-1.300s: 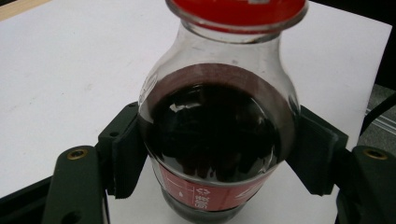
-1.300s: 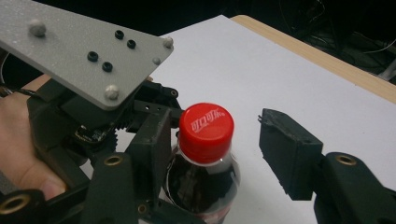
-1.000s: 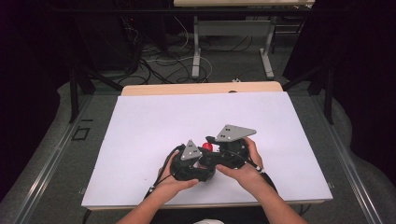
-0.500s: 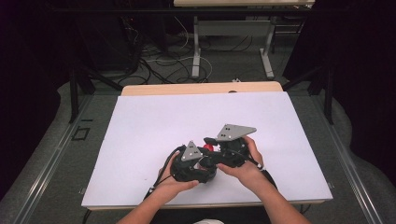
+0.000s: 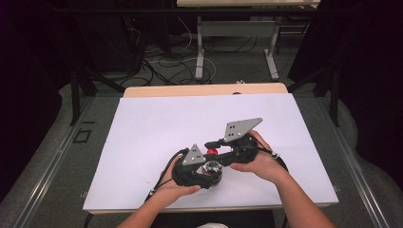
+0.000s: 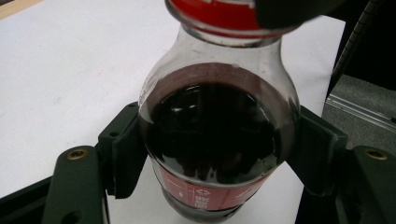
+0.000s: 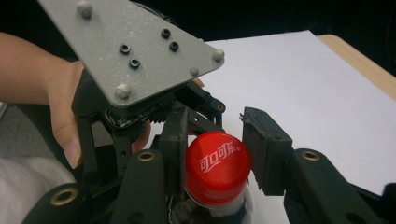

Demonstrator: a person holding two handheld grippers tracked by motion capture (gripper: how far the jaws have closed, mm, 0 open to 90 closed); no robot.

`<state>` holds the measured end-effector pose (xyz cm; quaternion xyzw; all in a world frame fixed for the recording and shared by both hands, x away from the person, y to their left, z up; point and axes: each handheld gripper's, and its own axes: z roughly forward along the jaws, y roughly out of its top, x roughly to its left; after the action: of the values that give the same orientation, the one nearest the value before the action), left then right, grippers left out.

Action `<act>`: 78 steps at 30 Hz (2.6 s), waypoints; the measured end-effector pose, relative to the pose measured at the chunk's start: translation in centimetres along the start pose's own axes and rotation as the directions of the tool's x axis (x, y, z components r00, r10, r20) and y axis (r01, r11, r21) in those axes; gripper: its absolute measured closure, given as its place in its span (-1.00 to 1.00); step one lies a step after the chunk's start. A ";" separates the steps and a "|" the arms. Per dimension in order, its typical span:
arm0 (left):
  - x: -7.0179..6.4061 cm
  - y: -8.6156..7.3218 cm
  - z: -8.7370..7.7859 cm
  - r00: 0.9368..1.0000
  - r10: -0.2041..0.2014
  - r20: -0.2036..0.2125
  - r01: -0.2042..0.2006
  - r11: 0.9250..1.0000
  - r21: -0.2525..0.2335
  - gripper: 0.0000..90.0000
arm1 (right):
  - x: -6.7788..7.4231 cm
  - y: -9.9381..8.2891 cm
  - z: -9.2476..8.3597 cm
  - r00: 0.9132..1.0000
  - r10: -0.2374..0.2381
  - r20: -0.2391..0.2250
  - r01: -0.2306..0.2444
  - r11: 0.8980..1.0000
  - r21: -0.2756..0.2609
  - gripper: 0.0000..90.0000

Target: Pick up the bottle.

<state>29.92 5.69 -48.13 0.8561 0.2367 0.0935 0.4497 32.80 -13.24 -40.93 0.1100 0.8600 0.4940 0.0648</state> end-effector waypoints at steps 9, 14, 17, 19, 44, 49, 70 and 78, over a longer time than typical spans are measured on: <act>0.6 -0.2 0.0 0.995 -0.062 -0.072 0.061 0.998 -0.016 -0.34 | 2.8 0.5 0.7 0.962 0.062 0.268 -0.055 0.998 -0.034 0.12; 0.7 -0.1 -0.1 0.994 -0.061 -0.086 0.060 0.998 -0.010 -0.33 | 3.8 0.3 1.4 0.927 0.072 0.368 -0.062 0.997 -0.039 0.24; 0.7 -0.1 -0.1 0.994 -0.068 -0.089 0.068 0.998 -0.010 -0.33 | 3.7 0.2 1.4 0.922 0.092 0.376 -0.076 0.995 -0.059 0.33; 0.8 -0.2 -0.1 0.994 -0.067 -0.089 0.067 0.998 -0.010 -0.33 | 3.4 0.1 1.4 0.927 0.097 0.361 -0.081 0.995 -0.059 0.34; 0.9 0.0 -0.4 0.994 -0.063 -0.087 0.064 0.998 0.002 -0.33 | 2.8 -0.2 1.4 0.959 0.040 0.282 -0.026 0.998 -0.054 0.16; 0.7 0.0 -0.3 0.996 -0.047 -0.077 0.047 0.999 0.005 -0.33 | 2.8 -0.2 1.9 0.957 0.039 0.287 -0.022 0.998 -0.062 0.20; 0.2 0.1 -0.2 0.999 -0.023 -0.049 0.023 1.000 -0.001 -0.33 | -0.6 0.1 1.1 0.999 -0.035 0.030 0.035 0.999 -0.020 0.36; 0.4 0.1 -0.2 0.998 -0.037 -0.057 0.037 0.999 -0.009 -0.33 | 0.0 0.3 1.3 0.995 -0.003 0.097 0.006 1.000 -0.023 0.24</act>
<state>30.22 6.03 -47.97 0.8467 0.2649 0.1105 0.4480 33.11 -12.01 -41.38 0.1313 0.8504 0.4978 0.1090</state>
